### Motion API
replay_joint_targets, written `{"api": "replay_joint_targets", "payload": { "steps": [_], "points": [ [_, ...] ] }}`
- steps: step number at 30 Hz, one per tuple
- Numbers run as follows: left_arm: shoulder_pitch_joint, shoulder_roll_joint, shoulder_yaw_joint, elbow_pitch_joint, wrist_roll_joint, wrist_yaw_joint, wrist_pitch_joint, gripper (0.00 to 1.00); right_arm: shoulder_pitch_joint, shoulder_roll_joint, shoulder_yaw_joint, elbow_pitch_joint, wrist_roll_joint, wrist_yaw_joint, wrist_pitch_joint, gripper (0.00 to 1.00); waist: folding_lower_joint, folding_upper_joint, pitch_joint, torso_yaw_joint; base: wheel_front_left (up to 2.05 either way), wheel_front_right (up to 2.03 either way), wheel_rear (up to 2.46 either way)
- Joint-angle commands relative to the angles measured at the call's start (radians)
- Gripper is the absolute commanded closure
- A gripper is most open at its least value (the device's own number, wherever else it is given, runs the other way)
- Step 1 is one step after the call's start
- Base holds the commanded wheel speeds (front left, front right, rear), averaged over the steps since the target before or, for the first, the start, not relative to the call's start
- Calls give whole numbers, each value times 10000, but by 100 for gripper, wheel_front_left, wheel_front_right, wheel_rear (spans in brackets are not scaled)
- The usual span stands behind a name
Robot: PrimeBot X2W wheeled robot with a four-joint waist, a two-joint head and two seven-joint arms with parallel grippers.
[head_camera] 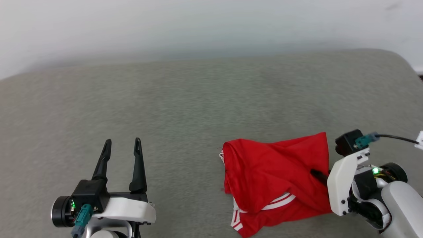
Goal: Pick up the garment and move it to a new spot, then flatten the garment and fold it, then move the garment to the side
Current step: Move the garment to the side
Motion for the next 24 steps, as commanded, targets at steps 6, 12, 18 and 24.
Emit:
{"api": "replay_joint_targets", "payload": {
  "steps": [6, 12, 18, 24],
  "points": [
    [-431, 214, -86, -177, 187, -114, 67, 0, -1057, -362, 901, 517, -681, -5, -581, 100, 0, -1, 473, -2807, 0, 0, 0],
    [-1544, 526, -475, -397, 639, -426, 654, 0, -2385, -619, 1072, 1677, -775, -6, -2107, 100, 0, -1, 1812, -3818, 0, 0, 0],
    [-2805, 620, -984, -612, 1173, -740, 1214, 0, -3794, -1116, 286, 3710, -937, -6, -3861, 100, 0, -1, 3166, -3889, 0, 0, 0],
    [-3747, 760, -1237, -828, 1541, -919, 1677, 0, -4986, -1066, -877, 5689, -1144, -7, -5732, 100, 0, -1, 4239, -3698, 0, 0, 0]
  ]
}}
